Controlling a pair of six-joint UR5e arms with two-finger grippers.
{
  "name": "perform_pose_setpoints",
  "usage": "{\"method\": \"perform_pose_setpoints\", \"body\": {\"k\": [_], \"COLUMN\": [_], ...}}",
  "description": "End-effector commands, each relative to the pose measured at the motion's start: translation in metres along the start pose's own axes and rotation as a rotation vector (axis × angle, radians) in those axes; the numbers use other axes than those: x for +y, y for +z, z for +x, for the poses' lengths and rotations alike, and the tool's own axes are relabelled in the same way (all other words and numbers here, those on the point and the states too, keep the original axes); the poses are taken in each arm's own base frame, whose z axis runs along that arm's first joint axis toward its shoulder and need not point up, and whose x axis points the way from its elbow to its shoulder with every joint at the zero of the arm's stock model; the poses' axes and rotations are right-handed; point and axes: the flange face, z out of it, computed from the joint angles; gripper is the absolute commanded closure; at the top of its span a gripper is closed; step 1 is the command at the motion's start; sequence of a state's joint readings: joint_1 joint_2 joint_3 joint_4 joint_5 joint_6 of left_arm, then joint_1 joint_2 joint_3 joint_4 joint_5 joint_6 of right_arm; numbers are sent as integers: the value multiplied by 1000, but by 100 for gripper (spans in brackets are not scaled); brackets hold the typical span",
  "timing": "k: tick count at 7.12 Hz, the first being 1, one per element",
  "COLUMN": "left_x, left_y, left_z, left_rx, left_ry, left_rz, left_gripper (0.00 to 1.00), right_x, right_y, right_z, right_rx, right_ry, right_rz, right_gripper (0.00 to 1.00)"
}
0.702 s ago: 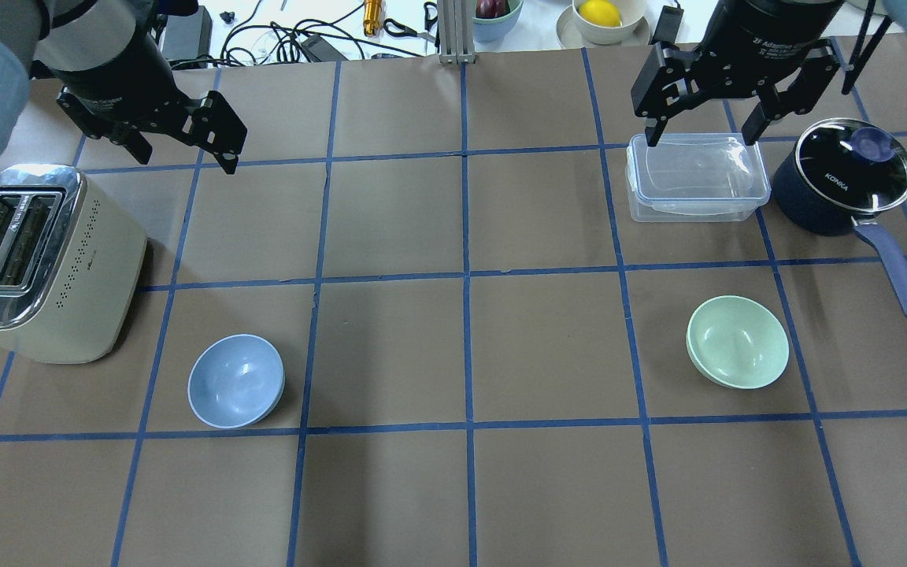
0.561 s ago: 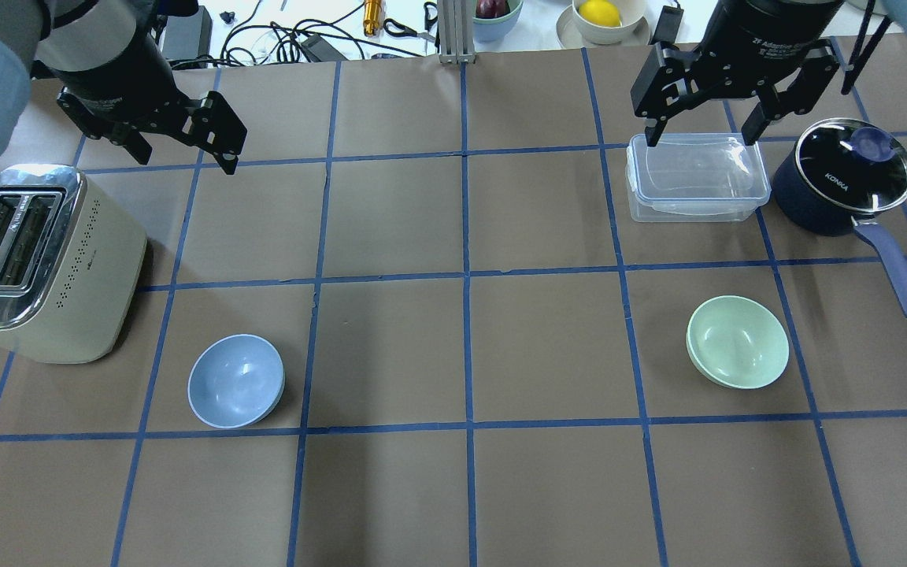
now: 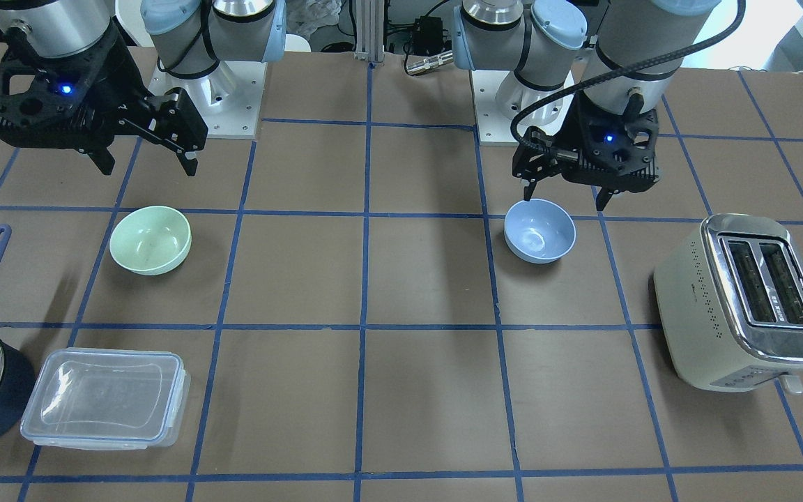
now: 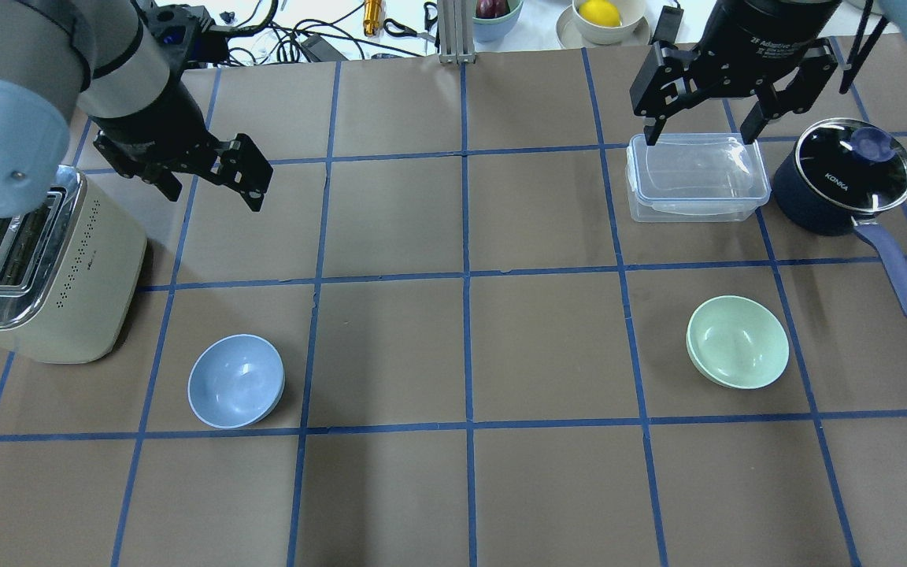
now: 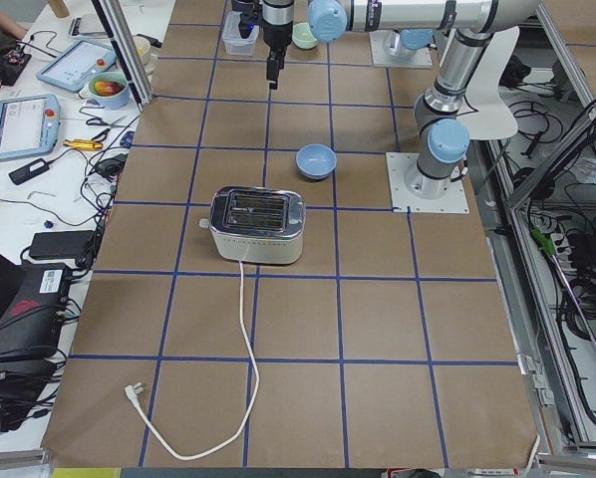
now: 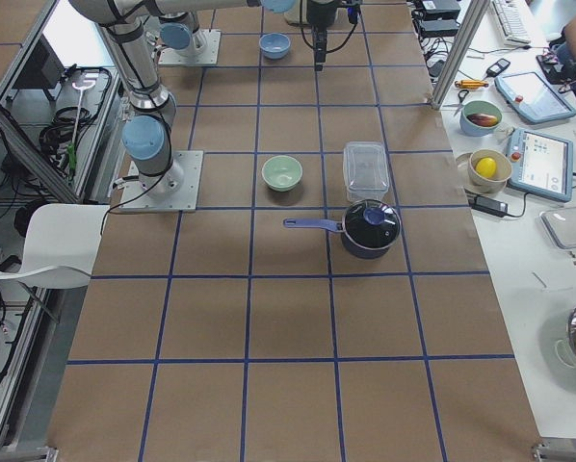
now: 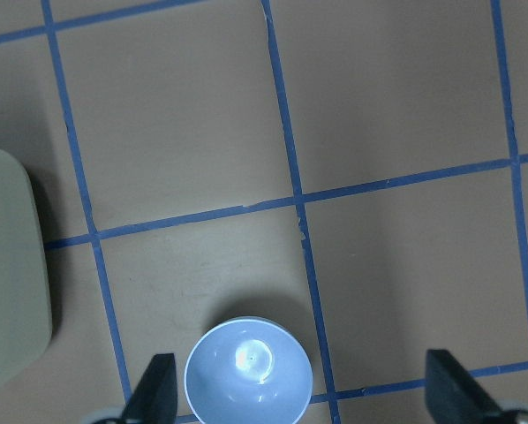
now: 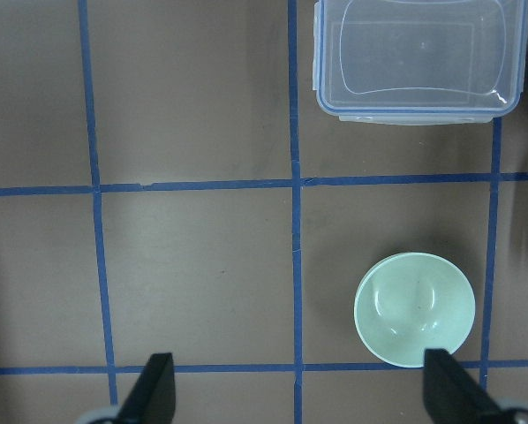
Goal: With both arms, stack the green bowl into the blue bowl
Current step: 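Move the left gripper down over the light blue bowl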
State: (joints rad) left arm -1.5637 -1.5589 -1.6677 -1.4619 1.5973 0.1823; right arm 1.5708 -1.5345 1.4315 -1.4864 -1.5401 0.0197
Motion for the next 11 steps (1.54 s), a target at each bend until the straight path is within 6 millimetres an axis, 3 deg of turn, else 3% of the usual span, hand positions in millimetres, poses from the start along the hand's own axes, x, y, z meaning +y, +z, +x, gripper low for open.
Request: {"method": "perform_pose_setpoints", "body": {"k": [1, 4, 6, 7, 8, 10, 11], "left_x": [36, 90, 116, 121, 121, 119, 116], "left_y": [67, 190, 238, 250, 252, 254, 253], "left_z": [14, 35, 40, 41, 40, 38, 38], "left_rx": [18, 12, 5, 3, 0, 0, 2], "left_ry": [10, 30, 33, 27, 24, -4, -59], "left_rz": [-89, -57, 4, -3, -5, -11, -6], "left_gripper": [0, 0, 0, 10, 47, 95, 99], "right_x": [-1, -3, -10, -13, -14, -15, -18], "right_y": [1, 5, 17, 19, 20, 23, 25], "right_z": [0, 0, 11, 19, 21, 26, 38], "right_rx": [0, 2, 2, 0, 3, 13, 11], "right_ry": [-1, -4, 1, 0, -1, -44, -40], "right_rz": [-2, -9, -36, -43, -48, -55, -63], "right_gripper": [0, 0, 0, 0, 0, 0, 0]}}
